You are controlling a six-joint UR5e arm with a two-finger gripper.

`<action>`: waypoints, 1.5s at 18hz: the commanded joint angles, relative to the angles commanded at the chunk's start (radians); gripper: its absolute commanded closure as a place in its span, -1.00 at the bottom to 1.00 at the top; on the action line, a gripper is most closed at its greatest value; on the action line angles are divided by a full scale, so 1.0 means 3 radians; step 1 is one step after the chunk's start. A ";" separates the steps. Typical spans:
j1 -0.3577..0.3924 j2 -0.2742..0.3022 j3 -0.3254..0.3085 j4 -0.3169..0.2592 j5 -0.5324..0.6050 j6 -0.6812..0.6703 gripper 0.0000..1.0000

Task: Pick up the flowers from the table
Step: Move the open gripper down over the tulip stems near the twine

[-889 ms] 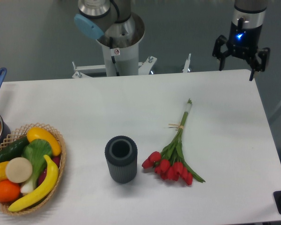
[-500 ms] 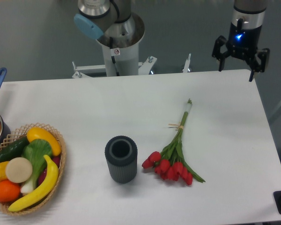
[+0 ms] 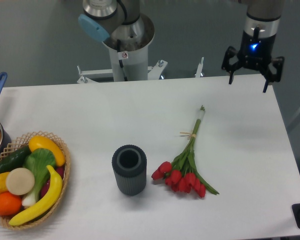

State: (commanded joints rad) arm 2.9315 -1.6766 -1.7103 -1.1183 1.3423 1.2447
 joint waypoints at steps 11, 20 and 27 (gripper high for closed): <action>-0.0536 -0.0501 -0.0010 0.0516 0.0020 -0.0764 -1.00; -0.0741 -0.0838 -0.0194 0.0839 0.0097 -0.0743 -1.00; -0.0808 -0.0992 -0.0200 0.0844 0.0102 -0.0728 -1.00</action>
State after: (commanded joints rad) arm 2.6891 -1.9742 -1.7702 -0.8651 1.3729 1.0262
